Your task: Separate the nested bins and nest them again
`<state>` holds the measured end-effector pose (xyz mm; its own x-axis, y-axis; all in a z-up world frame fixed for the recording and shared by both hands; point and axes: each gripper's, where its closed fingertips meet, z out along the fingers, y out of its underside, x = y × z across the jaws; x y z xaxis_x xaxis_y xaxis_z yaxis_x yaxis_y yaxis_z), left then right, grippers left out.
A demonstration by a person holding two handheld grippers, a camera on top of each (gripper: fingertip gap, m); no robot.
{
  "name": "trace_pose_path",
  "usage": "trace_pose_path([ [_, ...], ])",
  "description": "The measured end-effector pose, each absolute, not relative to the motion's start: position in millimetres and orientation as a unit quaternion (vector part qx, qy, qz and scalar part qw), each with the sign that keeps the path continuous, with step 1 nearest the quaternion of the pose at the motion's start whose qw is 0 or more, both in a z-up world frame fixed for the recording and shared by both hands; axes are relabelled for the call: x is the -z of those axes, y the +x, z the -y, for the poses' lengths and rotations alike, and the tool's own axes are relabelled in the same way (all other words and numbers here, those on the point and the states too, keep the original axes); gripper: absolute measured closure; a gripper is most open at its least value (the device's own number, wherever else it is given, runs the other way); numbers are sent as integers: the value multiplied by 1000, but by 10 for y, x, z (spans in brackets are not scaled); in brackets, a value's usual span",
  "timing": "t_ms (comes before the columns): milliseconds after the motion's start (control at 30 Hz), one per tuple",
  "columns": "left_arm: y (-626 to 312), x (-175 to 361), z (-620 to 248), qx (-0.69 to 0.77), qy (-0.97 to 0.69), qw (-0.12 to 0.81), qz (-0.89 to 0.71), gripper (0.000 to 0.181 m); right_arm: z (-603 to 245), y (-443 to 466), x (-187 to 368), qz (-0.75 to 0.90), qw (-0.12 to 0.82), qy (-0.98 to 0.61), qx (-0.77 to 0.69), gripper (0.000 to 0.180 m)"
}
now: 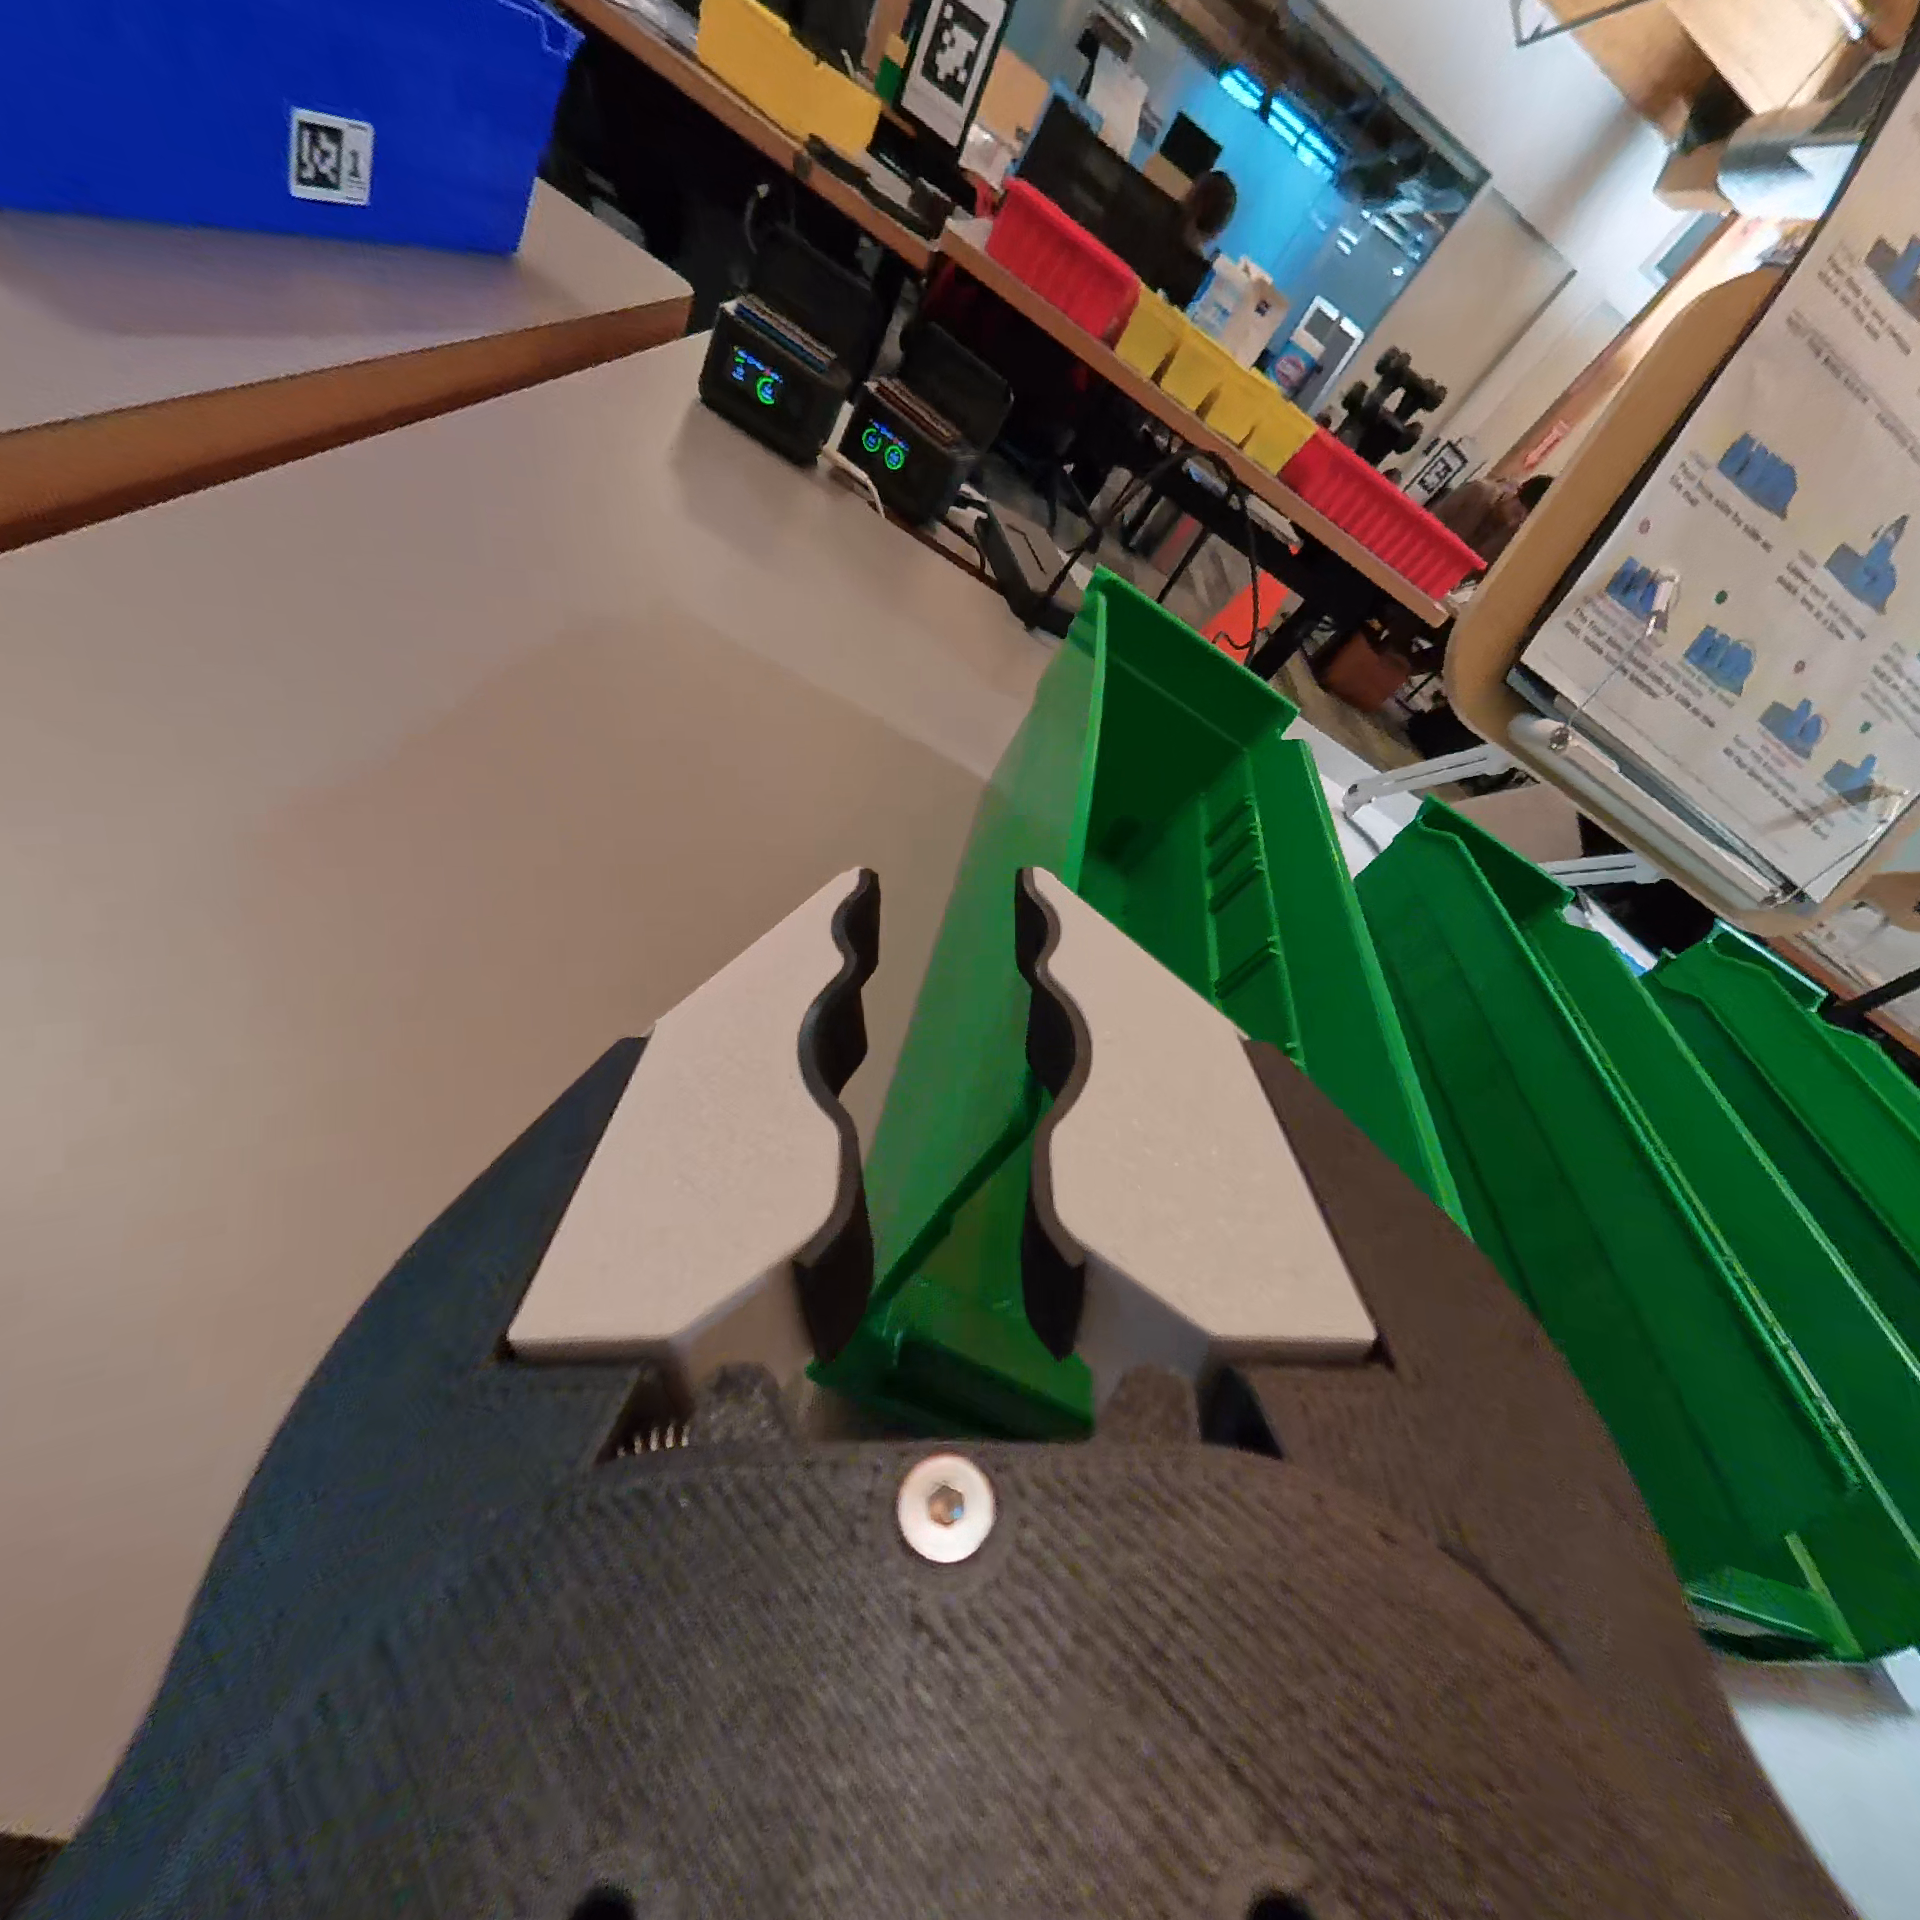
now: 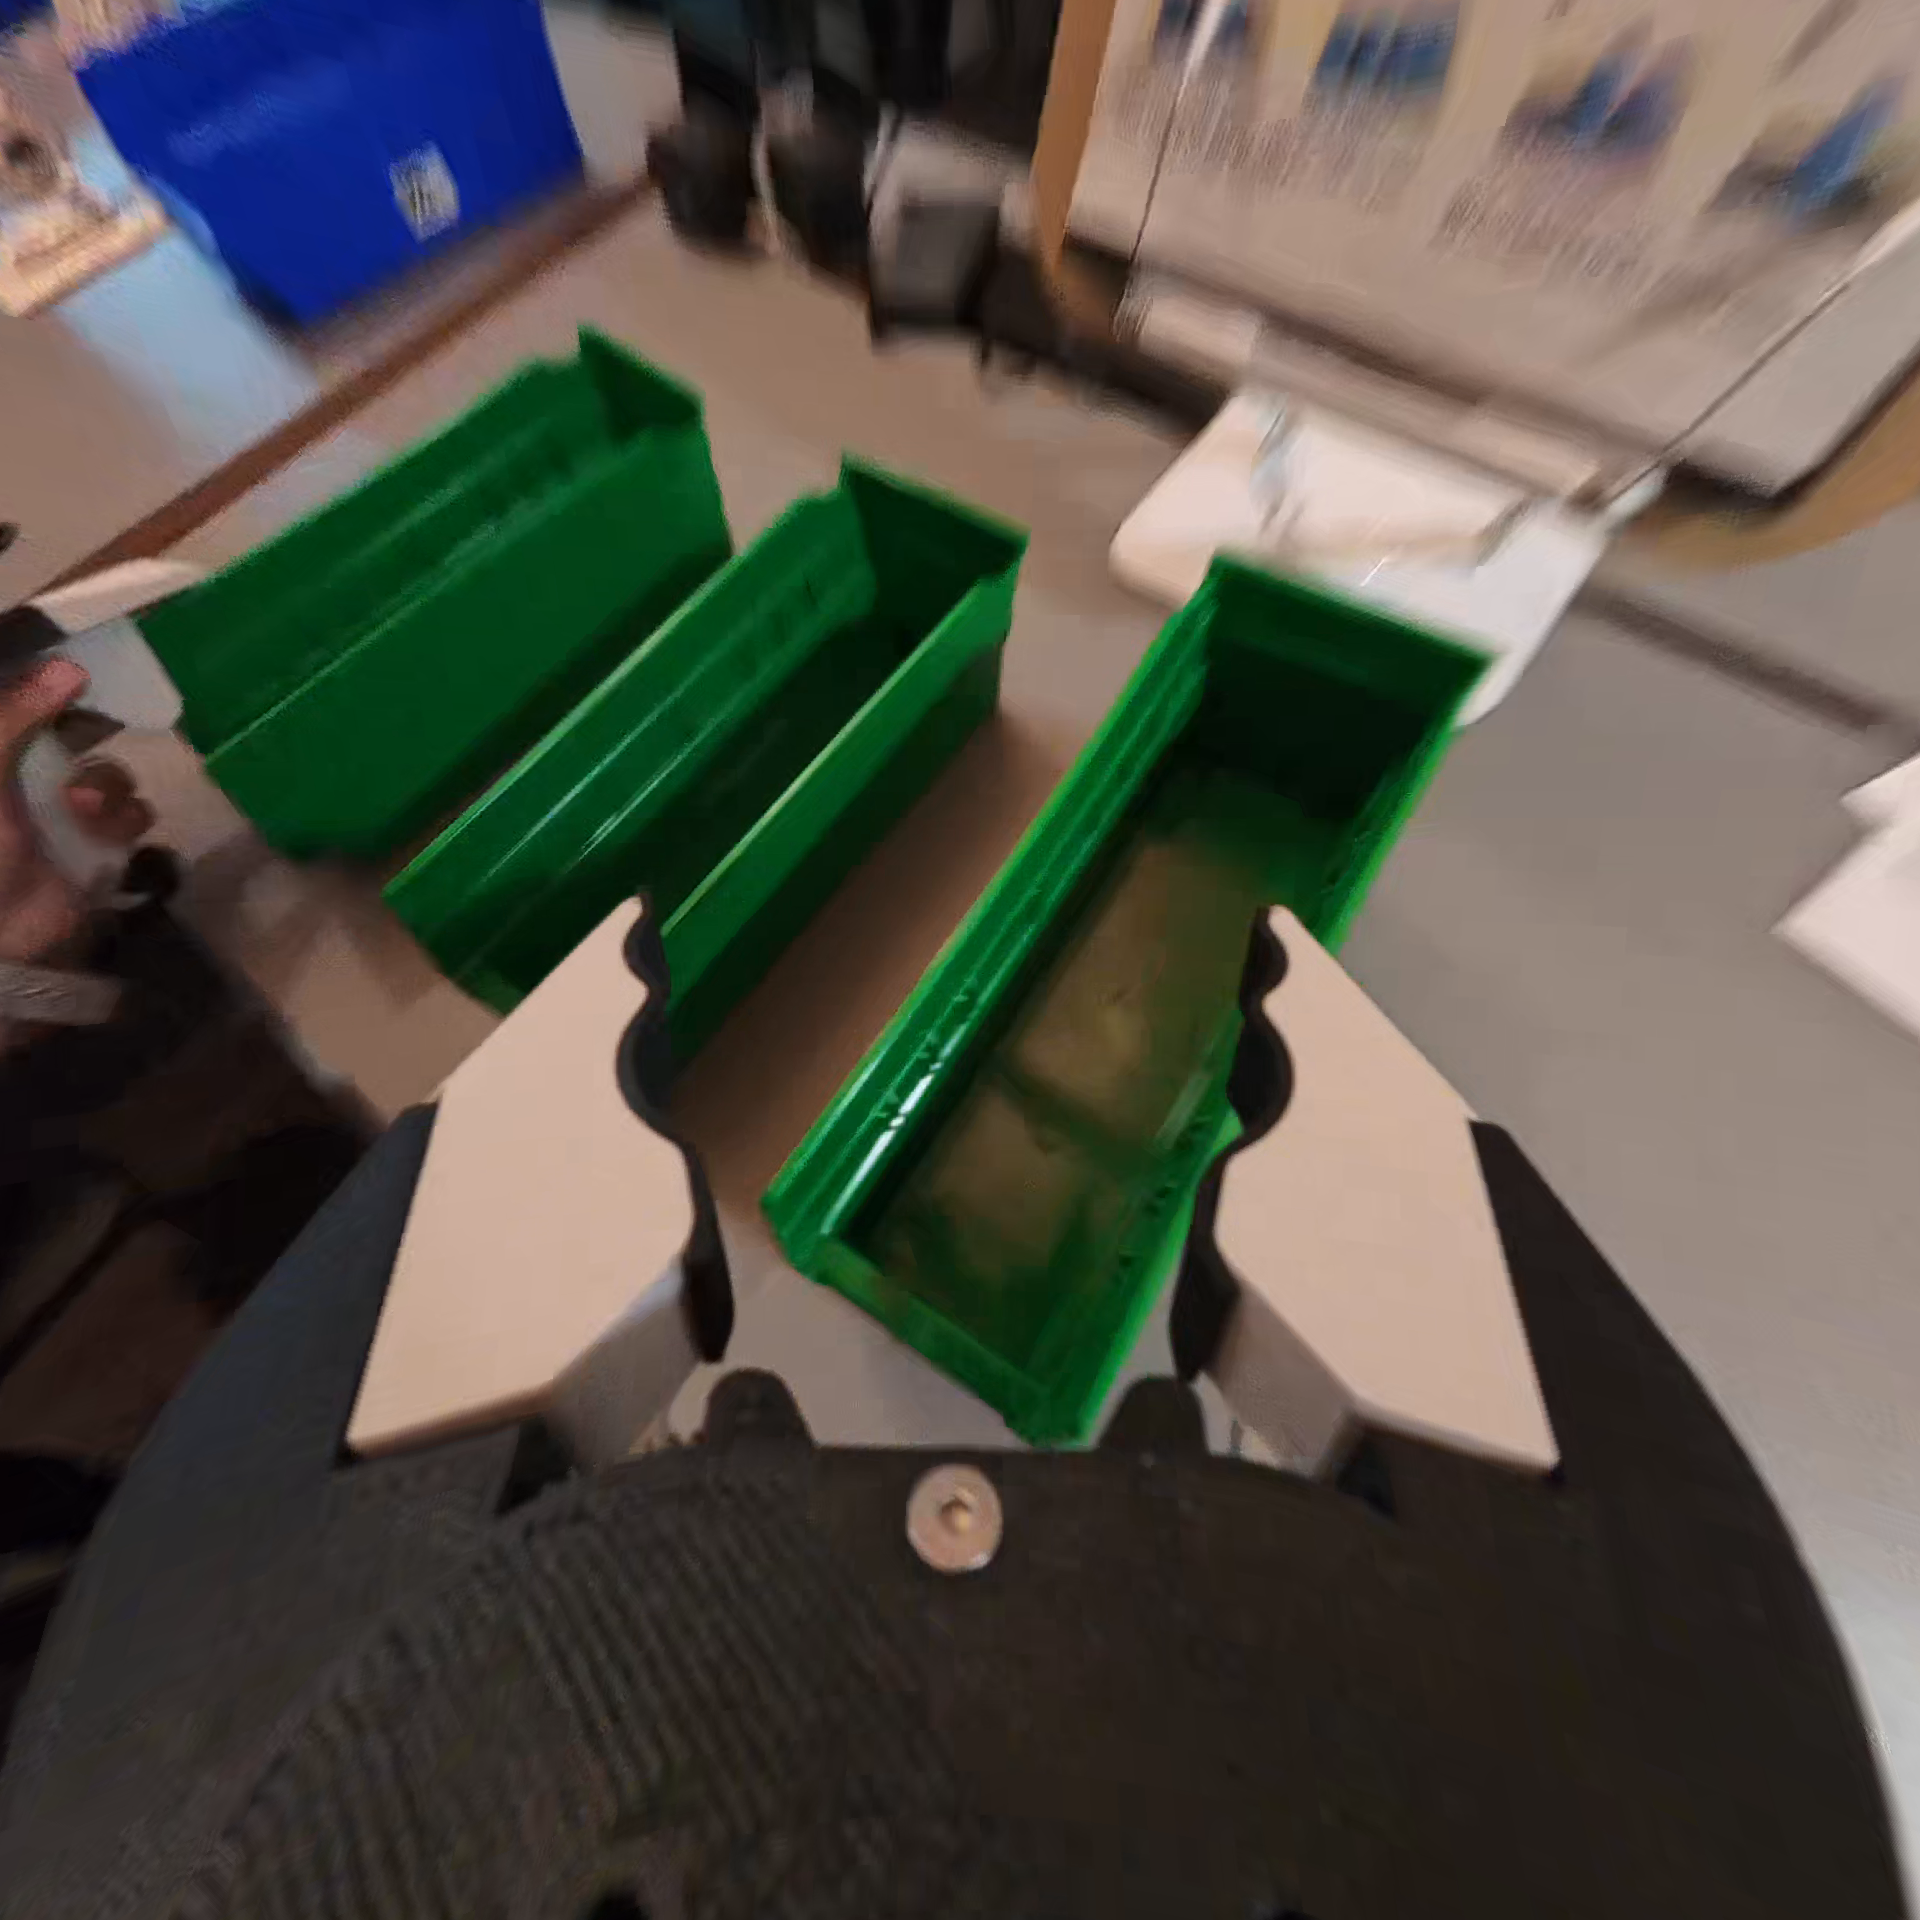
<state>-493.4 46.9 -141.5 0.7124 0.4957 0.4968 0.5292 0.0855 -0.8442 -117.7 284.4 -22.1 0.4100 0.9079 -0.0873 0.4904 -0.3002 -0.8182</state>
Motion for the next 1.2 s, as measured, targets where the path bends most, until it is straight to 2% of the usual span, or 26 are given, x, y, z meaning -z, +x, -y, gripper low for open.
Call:
trace_pose_path([
  [67, -4927, 1415, -469, 16, -677, 632, 378, 156, -2809, -849, 23, 439, 498, -702, -259, 80],
  [133, -4912, 1415, -472, 15, -677, 632, 377, 157, -2805, -459, -59, 389, 615, -646, -230, 101],
  [200, -4888, 1407, -477, 18, -677, 633, 375, 158, -2780, -177, 88, 358, 664, -614, -230, 114],
  [267, -4862, 1413, -489, 26, -681, 632, 369, 156, -2769, -47, 414, 339, 647, -625, -275, 113],
  [333, -4834, 1414, -498, 42, -680, 633, 367, 156, -2769, 34, 728, 303, 620, -642, -334, 119],
  [367, -4825, 1415, -501, 48, -678, 634, 368, 155, -2754, 55, 869, 291, 610, -645, -356, 128],
  [433, -4813, 1418, -512, 53, -677, 635, 369, 155, -2675, 6, 986, 284, 591, -643, -396, 158],
  [500, -4794, 1402, -535, 51, -677, 638, 363, 158, -2594, -119, 960, 324, 582, -634, -393, 176],
  [533, -4777, 1408, -551, 47, -682, 637, 354, 156, -2639, -136, 996, 329, 593, -639, -363, 180],
  [667, -4719, 1391, -574, 54, -686, 642, 339, 149, -2660, -242, 1167, 330, 580, -663, -339, 154],
  [733, -4702, 1390, -559, 59, -686, 643, 336, 147, -2778, -163, 1147, 302, 604, -674, -299, 133],
  [767, -4707, 1384, -532, 58, -684, 645, 337, 146, -2842, -103, 1109, 286, 623, -673, -278, 130],
  [833, -4732, 1343, -463, 60, -671, 655, 342, 144, -2861, -109, 1102, 296, 631, -666, -267, 133],
  [933, -4763, 1307, -372, 78, -651, 666, 355, 143, -2844, -196, 1182, 296, 607, -677, -291, 126],
  [1033, -4768, 1331, -315, 84, -649, 663, 364, 142, -2861, -194, 1201, 258, 582, -698, -328, 144],
  [1100, -4774, 1348, -271, 73, -654, 659, 365, 142, -2901, -170, 1207, 241, 581, -700, -338, 138],
  [1200, -4787, 1362, -203, 61, -657, 656, 368, 142, -2904, -224, 1279, 248, 565, -709, -341, 140],
])
